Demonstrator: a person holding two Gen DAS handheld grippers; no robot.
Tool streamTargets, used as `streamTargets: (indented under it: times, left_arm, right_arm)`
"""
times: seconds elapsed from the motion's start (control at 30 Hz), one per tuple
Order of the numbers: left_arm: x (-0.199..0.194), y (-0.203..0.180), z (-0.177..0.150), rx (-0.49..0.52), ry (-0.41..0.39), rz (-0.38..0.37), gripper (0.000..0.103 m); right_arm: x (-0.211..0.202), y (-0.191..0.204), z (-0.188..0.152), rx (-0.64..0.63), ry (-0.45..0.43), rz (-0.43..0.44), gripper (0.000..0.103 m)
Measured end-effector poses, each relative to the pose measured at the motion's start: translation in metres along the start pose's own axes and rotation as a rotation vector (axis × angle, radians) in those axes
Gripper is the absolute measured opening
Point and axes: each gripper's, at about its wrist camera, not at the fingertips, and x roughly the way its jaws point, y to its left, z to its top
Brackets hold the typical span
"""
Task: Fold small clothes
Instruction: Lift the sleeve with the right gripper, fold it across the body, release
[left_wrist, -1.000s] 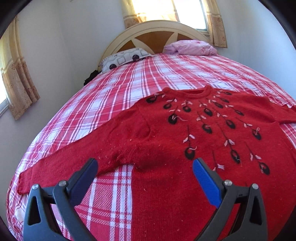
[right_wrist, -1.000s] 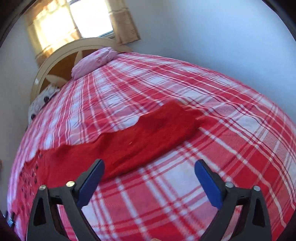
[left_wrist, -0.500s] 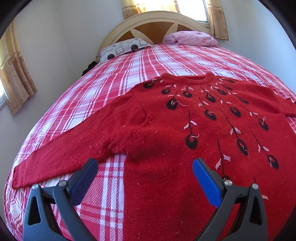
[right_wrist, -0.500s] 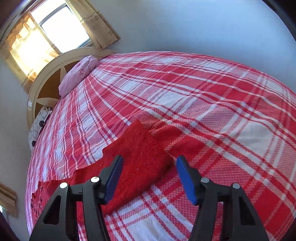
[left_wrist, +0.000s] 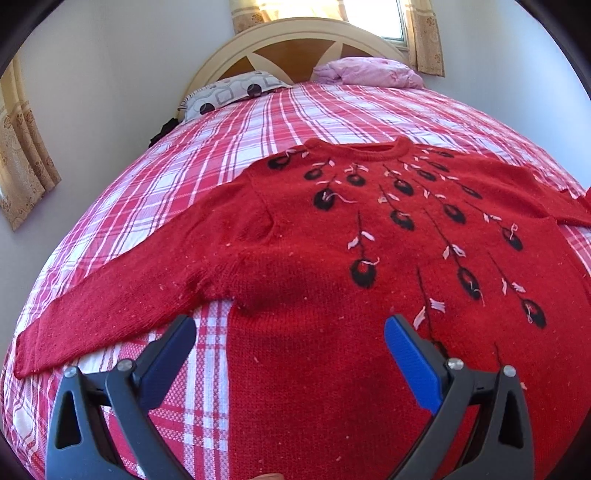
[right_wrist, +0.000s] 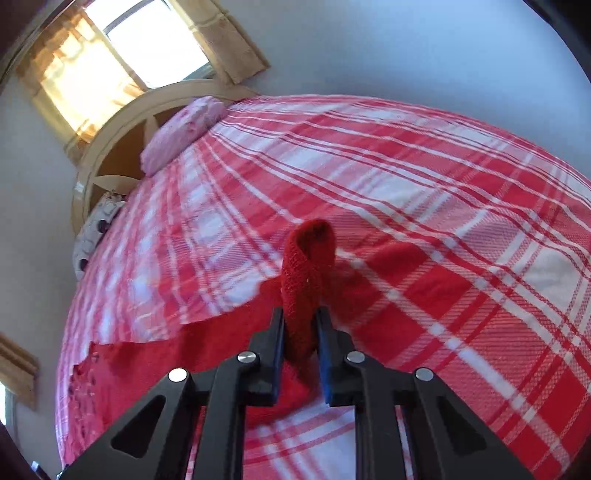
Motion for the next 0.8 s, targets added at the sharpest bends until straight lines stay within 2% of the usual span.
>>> streamTargets:
  times: [0.33, 0.5, 0.8]
  left_arm:
    - [-0.007, 0.001, -0.003, -0.012, -0.025, -0.038, 0.103]
    - [-0.008, 0.004, -0.005, -0.032, -0.031, -0.055, 0.103]
    - [-0.007, 0.008, -0.006, -0.056, -0.031, -0.081, 0.103]
  right_arm:
    - [-0.037, 0.129, -0.014, -0.216, -0.037, 0.168, 0.015]
    - [-0.032, 0.187, -0.034, -0.291, 0.006, 0.231, 0.015]
    - [-0.022, 0.268, -0.082, -0.393, 0.084, 0.326, 0.015]
